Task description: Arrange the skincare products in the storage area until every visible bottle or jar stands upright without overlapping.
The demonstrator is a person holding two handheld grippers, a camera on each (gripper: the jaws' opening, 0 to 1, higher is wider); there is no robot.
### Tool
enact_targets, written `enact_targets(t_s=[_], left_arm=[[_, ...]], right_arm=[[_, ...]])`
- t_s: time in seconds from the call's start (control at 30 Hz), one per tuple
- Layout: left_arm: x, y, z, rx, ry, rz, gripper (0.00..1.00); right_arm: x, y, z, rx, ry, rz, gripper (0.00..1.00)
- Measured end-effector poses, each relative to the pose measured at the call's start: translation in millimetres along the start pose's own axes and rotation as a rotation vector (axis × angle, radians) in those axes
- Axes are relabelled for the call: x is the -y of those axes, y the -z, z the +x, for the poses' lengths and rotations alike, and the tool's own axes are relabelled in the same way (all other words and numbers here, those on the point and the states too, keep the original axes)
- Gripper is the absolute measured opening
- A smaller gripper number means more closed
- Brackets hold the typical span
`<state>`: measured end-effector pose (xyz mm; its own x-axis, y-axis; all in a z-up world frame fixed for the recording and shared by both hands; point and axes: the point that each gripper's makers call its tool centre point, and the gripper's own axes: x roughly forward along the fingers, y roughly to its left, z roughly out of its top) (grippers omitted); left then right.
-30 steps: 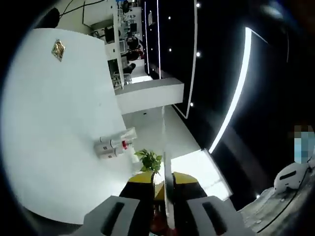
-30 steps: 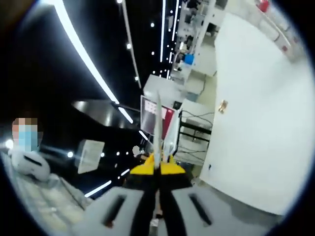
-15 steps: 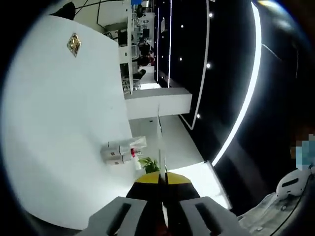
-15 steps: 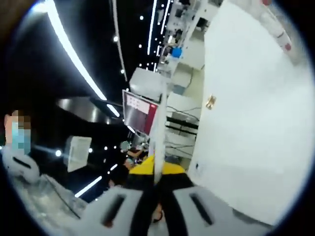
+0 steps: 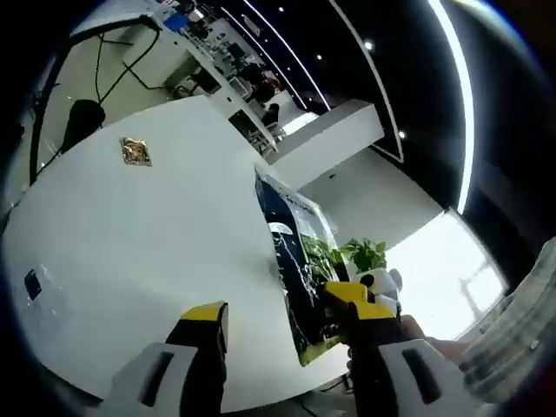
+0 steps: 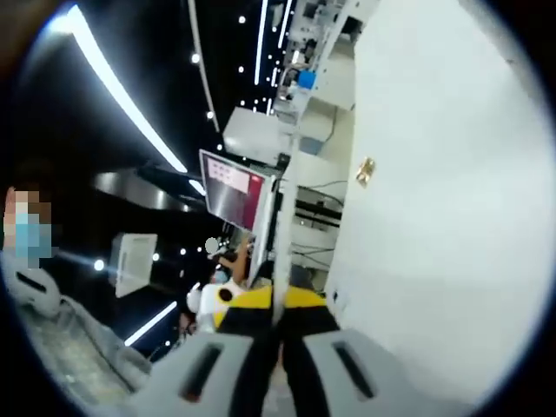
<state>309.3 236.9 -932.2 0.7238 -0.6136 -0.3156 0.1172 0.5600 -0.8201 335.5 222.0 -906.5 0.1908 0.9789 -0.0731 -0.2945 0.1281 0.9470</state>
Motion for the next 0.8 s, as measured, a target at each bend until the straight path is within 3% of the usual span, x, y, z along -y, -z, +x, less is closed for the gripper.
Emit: enact_targets(t_s=[0.07,0.17,0.23,0.33,0.43,0.53,0.63,0.73,0.8], left_arm=[[-6.4,-2.5,-5,-0.014,-0.038,0.033,0.64],[-10.0,-11.5,-15,0.001,-0.097,0.160,0.64],[-17.8,-14.3,-24,-0.020,-0.183,0.312,0.65],[-22.4,-16.7,-30,-0.045,-0.238,0.440,0.66],[-27.8,-25.8,-35,-0.025,-0.297,0.591,0.66],[-31.4,-19.2,-37,-0.064,-0.301,0.674,0.66],[-33.7,-13.0,-38,-0.074,-0.301,0.696,0.65],[-45.2,-10.4,-44,-0.091,-0.354,0.811,0.63],[-53.8,-5.6,-48,-0.122,-0.399,0.881,0.54]], right_arm=[[2,-7.0,2,0.002,-0.005,-0.003,0.00],[10,-22.1,2,0.014,0.003,-0.006,0.00],[15,-32.8,0,0.036,0.009,-0.004,0.00],[22,-43.9,-3,0.053,0.020,0.000,0.00],[32,-57.5,-9,0.081,0.043,0.004,0.00],[43,-67.7,-13,0.106,0.060,0.035,0.00],[59,-75.7,-18,0.118,0.096,0.040,0.00],[74,-81.3,-21,0.123,0.126,0.040,0.00],[79,-82.8,-23,0.125,0.143,0.051,0.00]])
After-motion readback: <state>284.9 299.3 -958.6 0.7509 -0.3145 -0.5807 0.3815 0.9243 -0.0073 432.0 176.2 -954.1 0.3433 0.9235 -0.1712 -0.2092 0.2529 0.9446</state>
